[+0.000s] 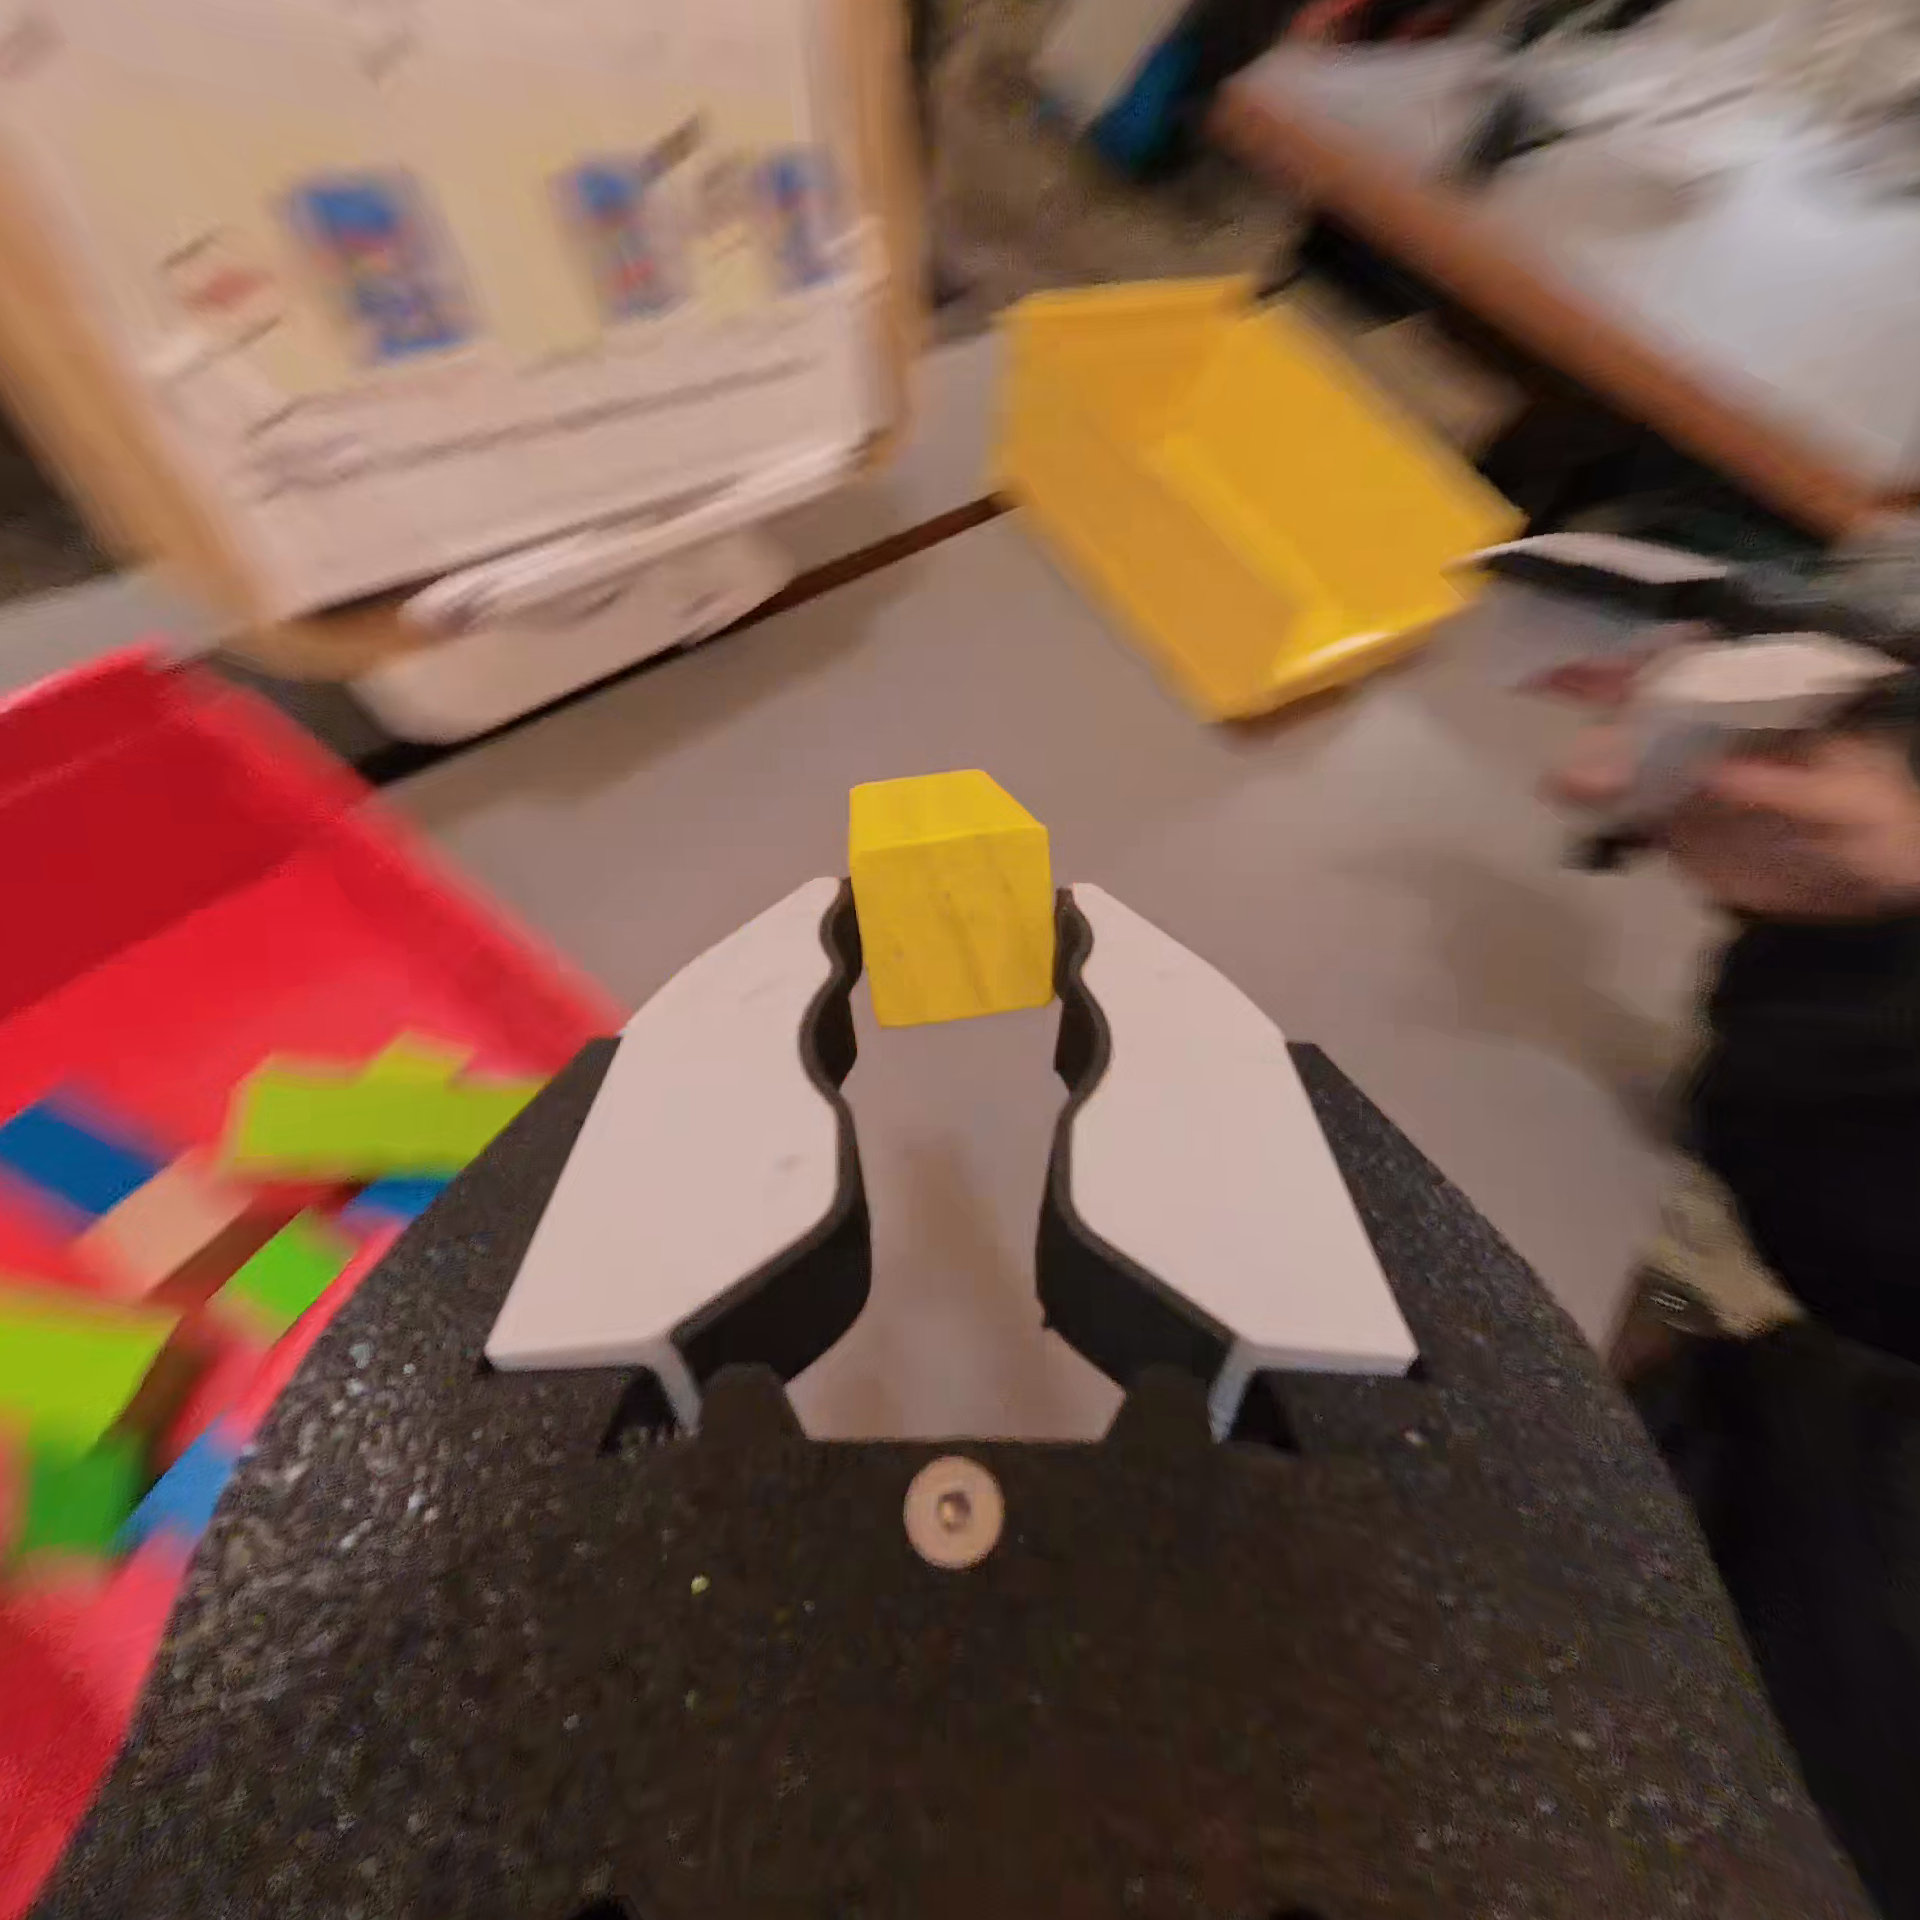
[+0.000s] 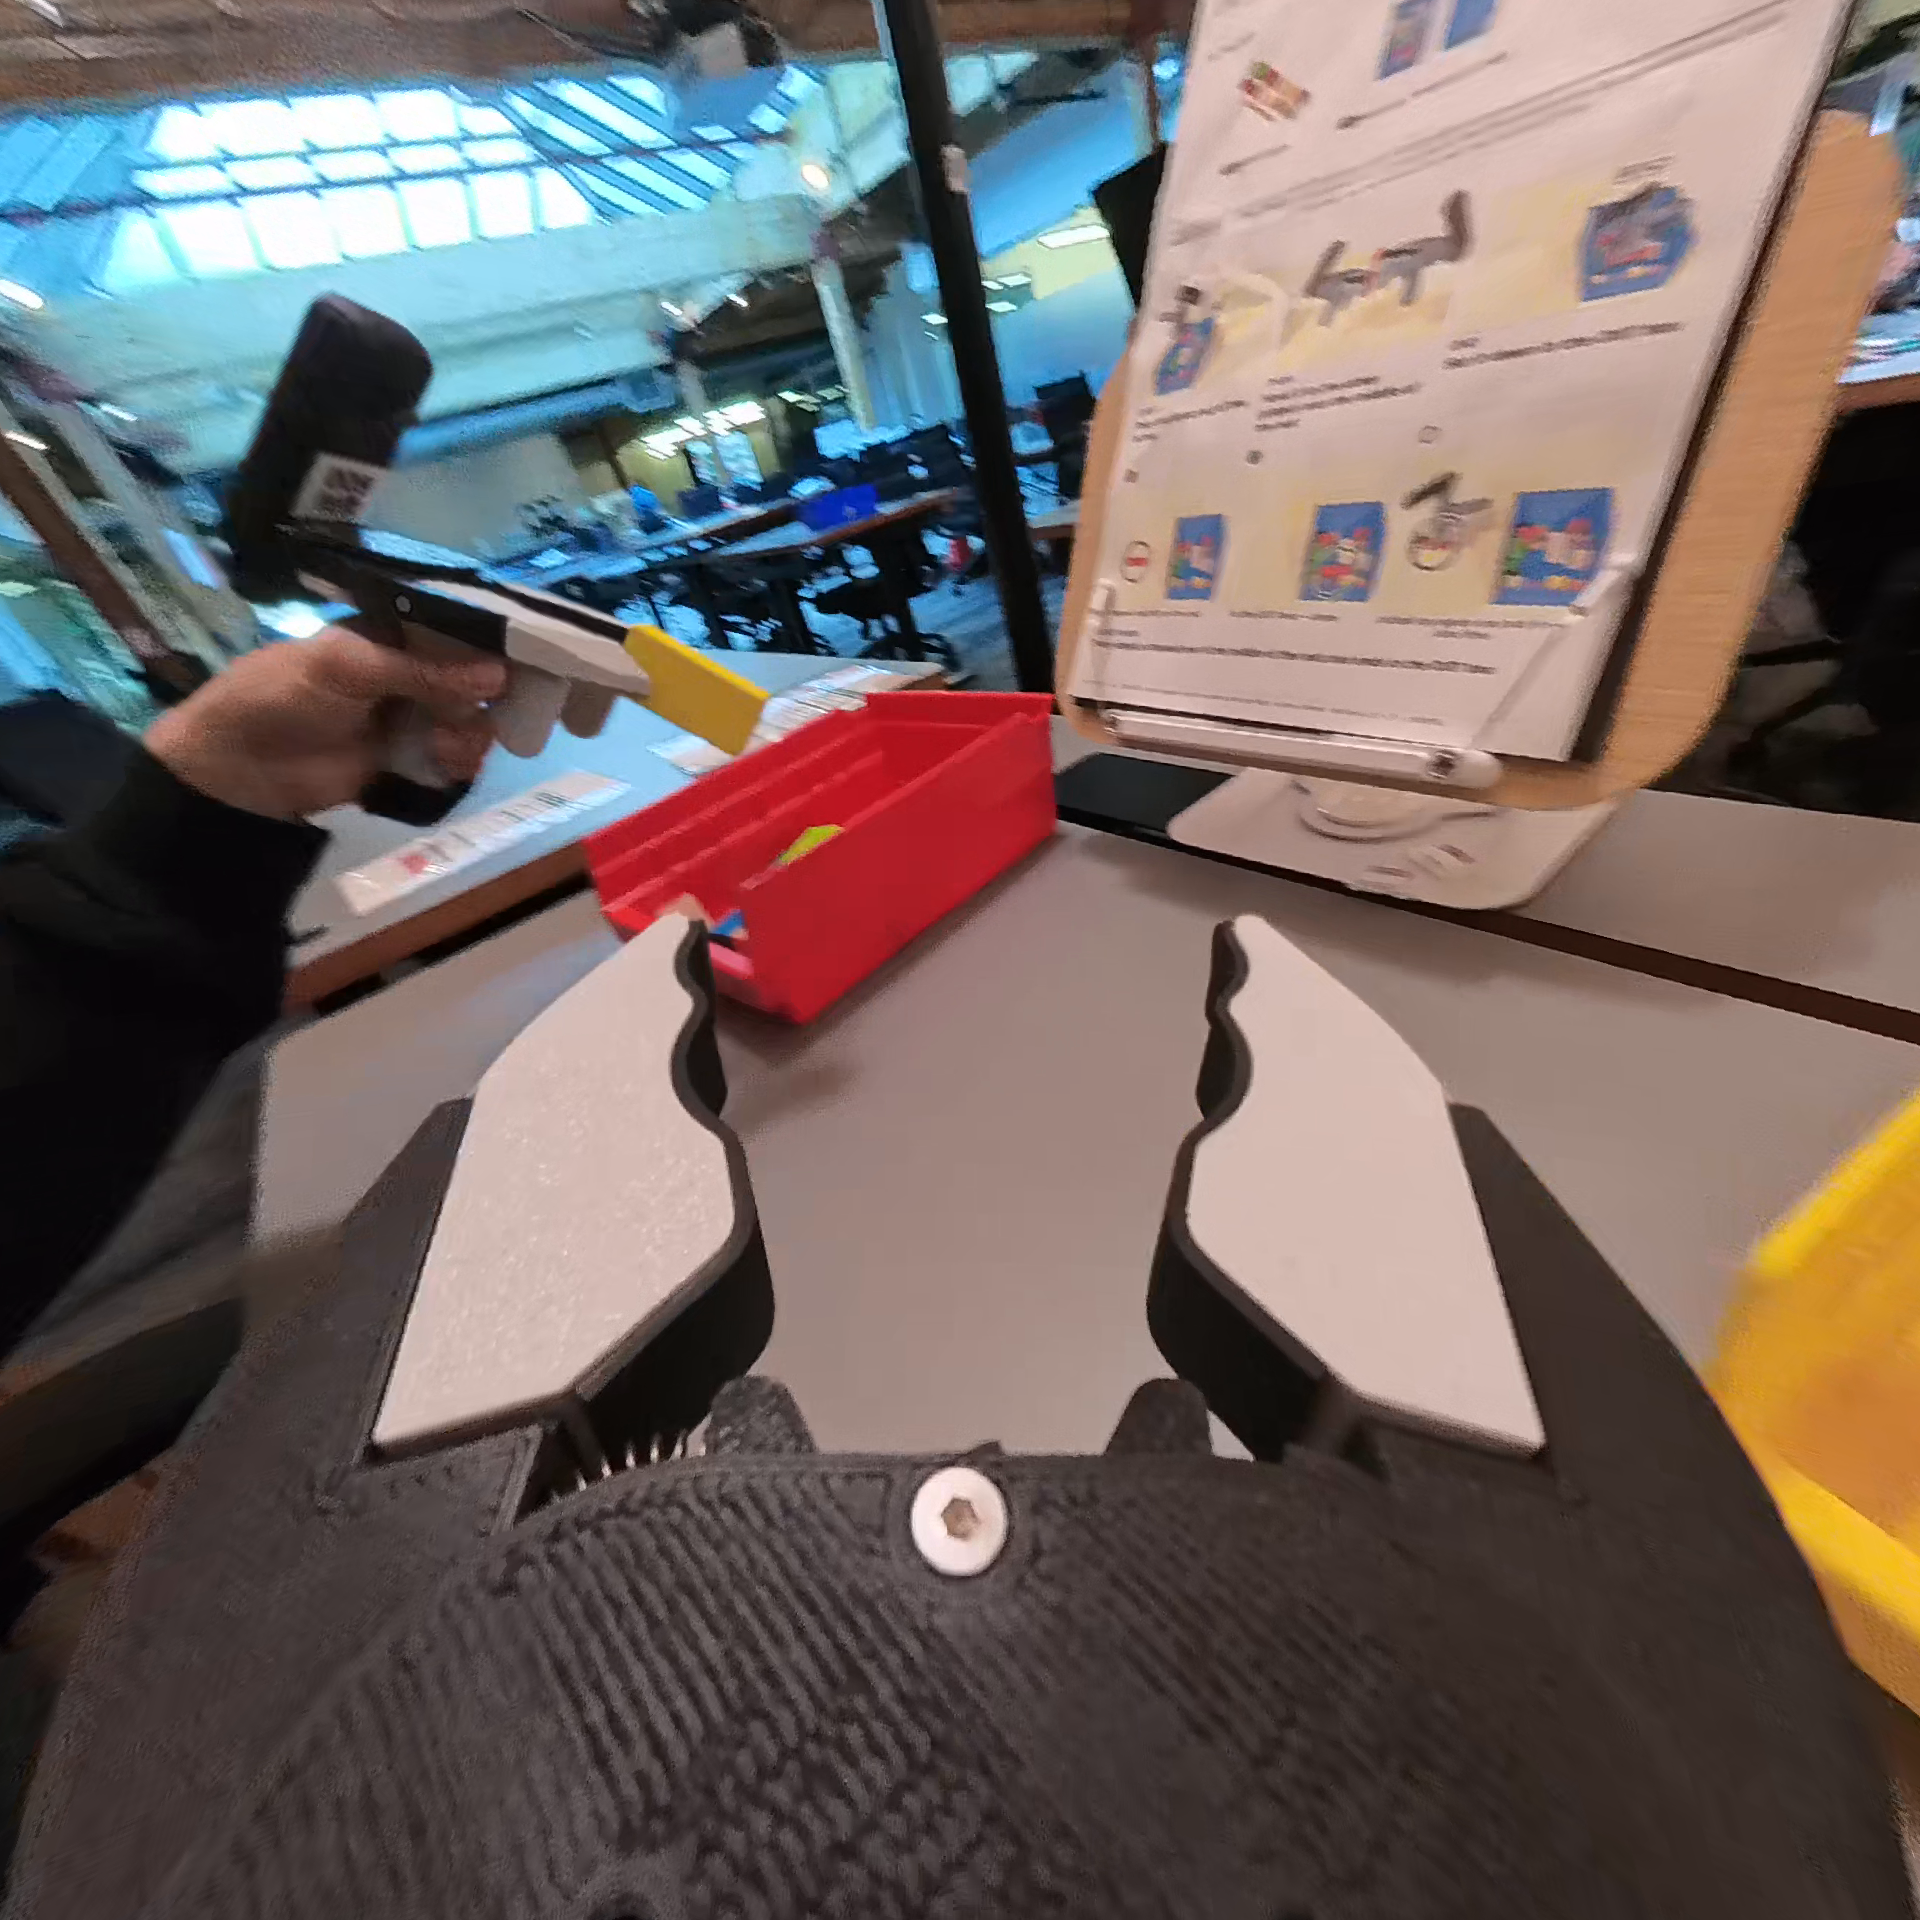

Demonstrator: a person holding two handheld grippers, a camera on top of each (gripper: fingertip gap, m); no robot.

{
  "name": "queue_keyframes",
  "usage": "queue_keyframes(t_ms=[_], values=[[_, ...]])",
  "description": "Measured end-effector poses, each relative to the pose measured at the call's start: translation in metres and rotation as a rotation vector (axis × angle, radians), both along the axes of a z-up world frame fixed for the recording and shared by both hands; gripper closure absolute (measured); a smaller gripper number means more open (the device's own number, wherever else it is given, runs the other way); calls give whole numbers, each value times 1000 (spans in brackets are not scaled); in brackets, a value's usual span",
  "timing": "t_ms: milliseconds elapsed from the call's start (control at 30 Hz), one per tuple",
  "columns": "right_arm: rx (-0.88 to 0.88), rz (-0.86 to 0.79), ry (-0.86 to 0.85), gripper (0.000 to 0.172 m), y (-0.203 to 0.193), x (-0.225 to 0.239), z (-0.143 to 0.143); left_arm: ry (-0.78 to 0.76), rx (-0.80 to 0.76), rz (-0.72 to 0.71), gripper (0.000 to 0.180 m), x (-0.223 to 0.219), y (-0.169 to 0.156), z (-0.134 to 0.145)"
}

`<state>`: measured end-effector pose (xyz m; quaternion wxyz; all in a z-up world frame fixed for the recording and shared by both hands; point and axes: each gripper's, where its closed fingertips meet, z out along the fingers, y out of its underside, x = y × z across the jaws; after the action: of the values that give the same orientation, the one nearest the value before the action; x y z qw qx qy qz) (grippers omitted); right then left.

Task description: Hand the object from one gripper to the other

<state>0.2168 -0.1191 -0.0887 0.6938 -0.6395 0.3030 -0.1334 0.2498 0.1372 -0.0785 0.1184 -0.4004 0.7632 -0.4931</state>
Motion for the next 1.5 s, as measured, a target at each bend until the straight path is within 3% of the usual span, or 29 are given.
queue_keyframes(t_ms=[33,200,367,633,700,867,967,1033,1133,1267,1367,1500], values=[[35,34,-2,80,6,-3,4,-55,-87,-109,146,-15,-22,14],[224,325,6,75,45,-39,24,-276,-367,-521,145,-85,-103,47],[307,539,-20,85,64,-73,40,-363,-431,-687,146,-114,-147,38],[265,625,-51,118,72,-86,36,-351,-473,-741,146,-121,-173,24],[251,596,-46,137,70,-81,33,-343,-484,-743,145,-121,-176,23],[189,536,-76,137,65,-72,26,-287,-436,-676,146,-110,-178,7],[148,394,-81,137,48,-50,21,-281,-430,-554,128,-93,-174,7],[122,209,-64,137,11,-20,14,-291,-383,-464,120,-80,-165,3],[26,-212,-39,137,-85,30,-11,-286,-246,-327,121,-60,-144,-14],[-123,-711,-5,137,-216,54,-49,-273,-199,-295,121,-59,-123,-32],[-283,-846,15,137,-255,59,-67,-225,-207,-299,121,-60,-114,-47],[-470,-895,66,137,-262,70,-99,-163,-245,-299,122,-61,-110,-66]])
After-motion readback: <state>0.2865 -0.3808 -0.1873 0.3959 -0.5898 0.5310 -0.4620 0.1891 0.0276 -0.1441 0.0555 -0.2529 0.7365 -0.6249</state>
